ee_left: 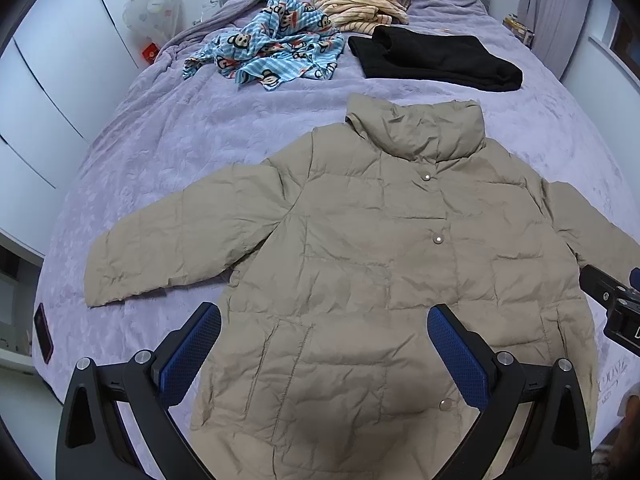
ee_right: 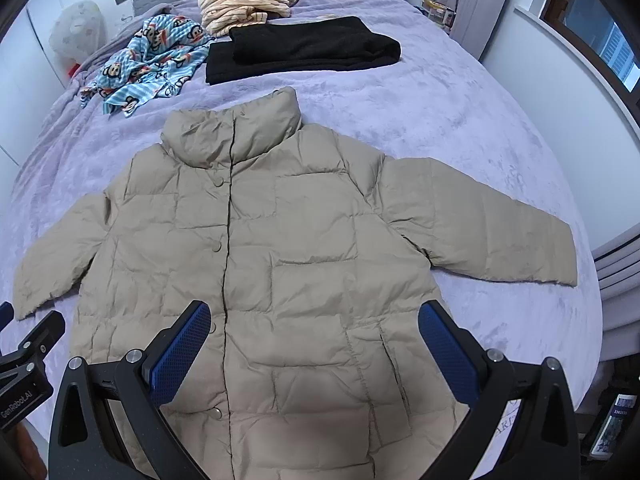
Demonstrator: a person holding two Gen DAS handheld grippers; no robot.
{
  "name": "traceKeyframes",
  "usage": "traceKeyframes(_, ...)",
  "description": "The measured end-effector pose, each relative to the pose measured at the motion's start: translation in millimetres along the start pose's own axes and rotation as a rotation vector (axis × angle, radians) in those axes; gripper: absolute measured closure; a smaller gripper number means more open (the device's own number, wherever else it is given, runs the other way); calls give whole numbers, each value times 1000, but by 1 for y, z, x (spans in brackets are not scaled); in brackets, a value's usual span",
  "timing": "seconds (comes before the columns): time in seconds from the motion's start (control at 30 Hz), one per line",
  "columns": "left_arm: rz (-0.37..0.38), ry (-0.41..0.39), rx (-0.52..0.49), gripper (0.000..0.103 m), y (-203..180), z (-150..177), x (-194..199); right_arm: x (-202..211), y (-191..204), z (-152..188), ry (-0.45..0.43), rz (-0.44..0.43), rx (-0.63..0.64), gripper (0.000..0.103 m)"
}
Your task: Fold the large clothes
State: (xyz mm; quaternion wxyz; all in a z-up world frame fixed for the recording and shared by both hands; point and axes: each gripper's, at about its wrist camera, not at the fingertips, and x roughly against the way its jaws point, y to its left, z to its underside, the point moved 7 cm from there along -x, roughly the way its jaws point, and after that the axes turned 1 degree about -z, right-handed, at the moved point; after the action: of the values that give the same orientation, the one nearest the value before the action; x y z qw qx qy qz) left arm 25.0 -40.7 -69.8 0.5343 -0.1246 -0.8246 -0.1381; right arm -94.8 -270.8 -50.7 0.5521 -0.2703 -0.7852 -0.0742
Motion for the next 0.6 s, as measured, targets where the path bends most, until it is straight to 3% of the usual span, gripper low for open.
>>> traceKeyframes(0.43,11,-4,4,0,10,2,-8,-2,14,3,18,-2,-10,0)
traceKeyframes(0.6,77,50,59,0,21,10,-23,-7,22,5,29,-53,-30,0)
